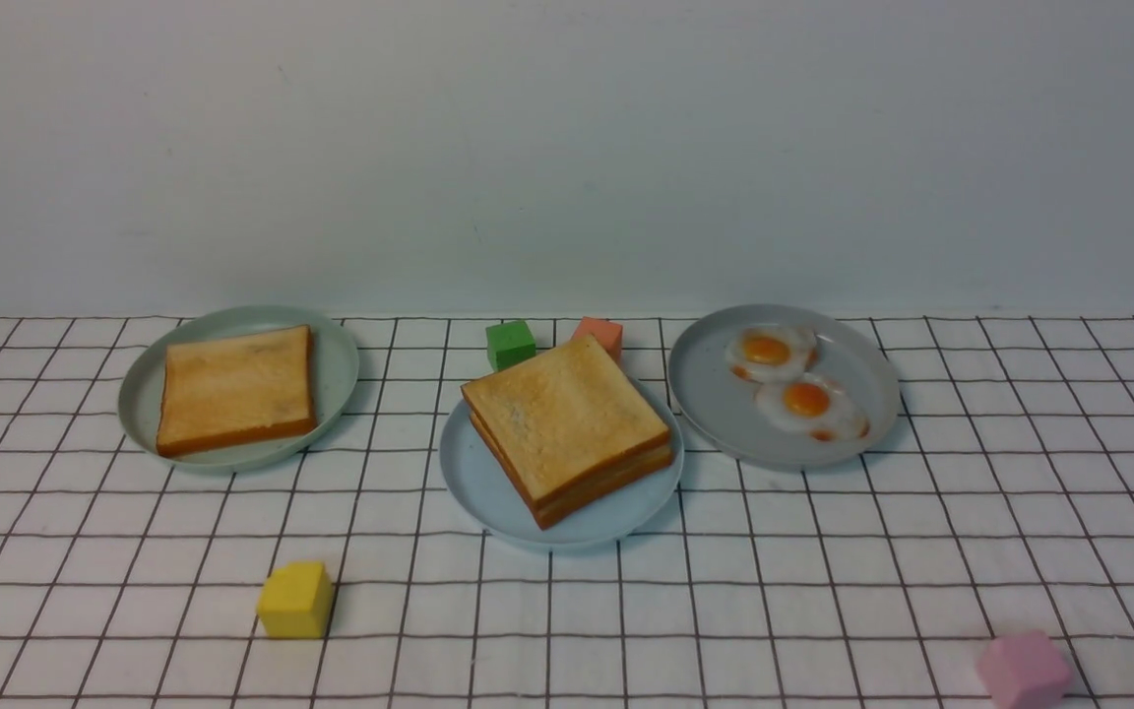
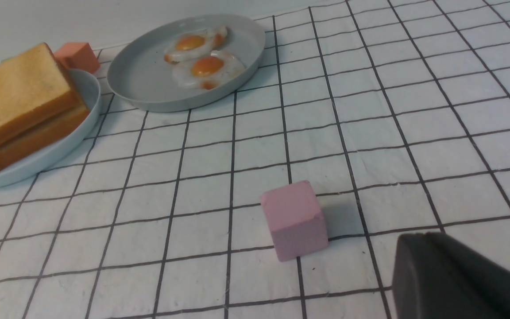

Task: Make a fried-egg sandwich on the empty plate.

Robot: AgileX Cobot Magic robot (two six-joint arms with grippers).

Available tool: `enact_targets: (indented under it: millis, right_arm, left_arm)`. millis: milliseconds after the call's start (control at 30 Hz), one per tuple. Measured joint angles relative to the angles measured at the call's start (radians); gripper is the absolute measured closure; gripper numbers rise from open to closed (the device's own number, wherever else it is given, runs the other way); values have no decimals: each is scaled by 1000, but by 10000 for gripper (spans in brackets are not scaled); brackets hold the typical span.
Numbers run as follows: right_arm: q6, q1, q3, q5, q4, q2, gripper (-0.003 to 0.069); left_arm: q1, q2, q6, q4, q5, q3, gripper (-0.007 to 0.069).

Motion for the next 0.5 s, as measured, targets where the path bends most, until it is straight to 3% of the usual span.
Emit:
enact_targets:
  millis: [500]
  right_arm:
    - [0, 2, 0, 0, 0, 0, 628]
  left_arm:
    - [0, 0, -4, 0, 0, 0, 638]
